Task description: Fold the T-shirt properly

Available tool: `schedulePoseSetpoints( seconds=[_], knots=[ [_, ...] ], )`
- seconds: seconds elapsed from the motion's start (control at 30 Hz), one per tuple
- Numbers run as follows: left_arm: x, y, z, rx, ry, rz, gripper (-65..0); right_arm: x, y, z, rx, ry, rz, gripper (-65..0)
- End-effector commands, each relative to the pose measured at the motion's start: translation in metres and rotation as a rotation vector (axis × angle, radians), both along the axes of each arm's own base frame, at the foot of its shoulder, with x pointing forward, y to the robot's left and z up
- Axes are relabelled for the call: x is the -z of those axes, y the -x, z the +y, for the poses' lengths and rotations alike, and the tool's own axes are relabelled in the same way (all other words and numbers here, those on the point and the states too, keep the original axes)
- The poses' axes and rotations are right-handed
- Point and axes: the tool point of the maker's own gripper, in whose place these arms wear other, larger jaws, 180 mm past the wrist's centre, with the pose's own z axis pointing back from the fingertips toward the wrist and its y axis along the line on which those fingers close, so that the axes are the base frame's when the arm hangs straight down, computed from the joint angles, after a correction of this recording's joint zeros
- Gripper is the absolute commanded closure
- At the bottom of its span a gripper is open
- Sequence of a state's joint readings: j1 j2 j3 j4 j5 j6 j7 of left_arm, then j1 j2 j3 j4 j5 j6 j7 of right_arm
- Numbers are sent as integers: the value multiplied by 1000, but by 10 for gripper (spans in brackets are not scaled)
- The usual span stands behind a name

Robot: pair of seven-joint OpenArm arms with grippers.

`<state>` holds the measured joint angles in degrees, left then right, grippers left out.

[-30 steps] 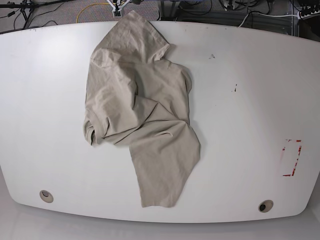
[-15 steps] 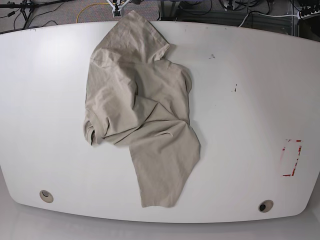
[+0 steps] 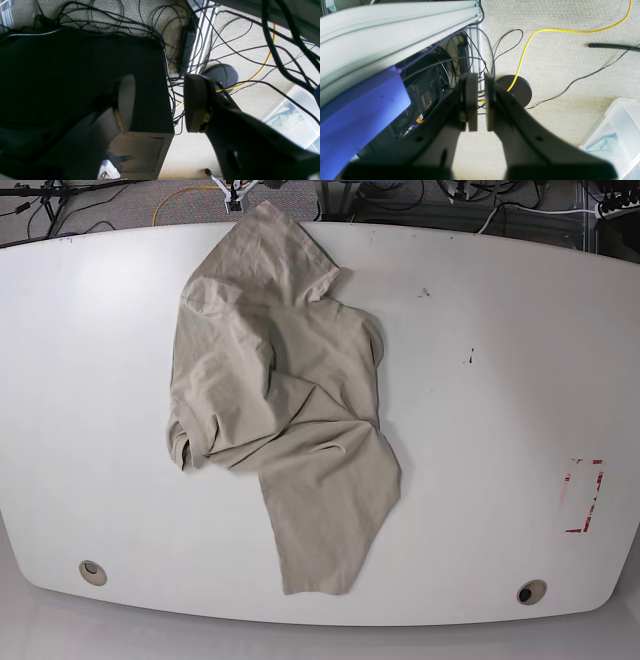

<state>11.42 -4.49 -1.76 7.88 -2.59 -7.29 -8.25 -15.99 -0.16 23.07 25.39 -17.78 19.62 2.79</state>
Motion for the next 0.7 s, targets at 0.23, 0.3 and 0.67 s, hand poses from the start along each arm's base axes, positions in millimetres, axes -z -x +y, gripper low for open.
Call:
schedulePoseSetpoints(
  seconds=[0.23,0.3,0.67],
  knots=[
    [-1,1,7,4,-14,-10,-292,-1,5,-3,3,8,4,-45],
    [-2,1,7,6,-14,-14,-291,-1,6,-3,2,8,4,-46],
    [-5,-14,8,18,-16,-79,-292,-3,10,-7,-3,21,-6,-44]
  ],
)
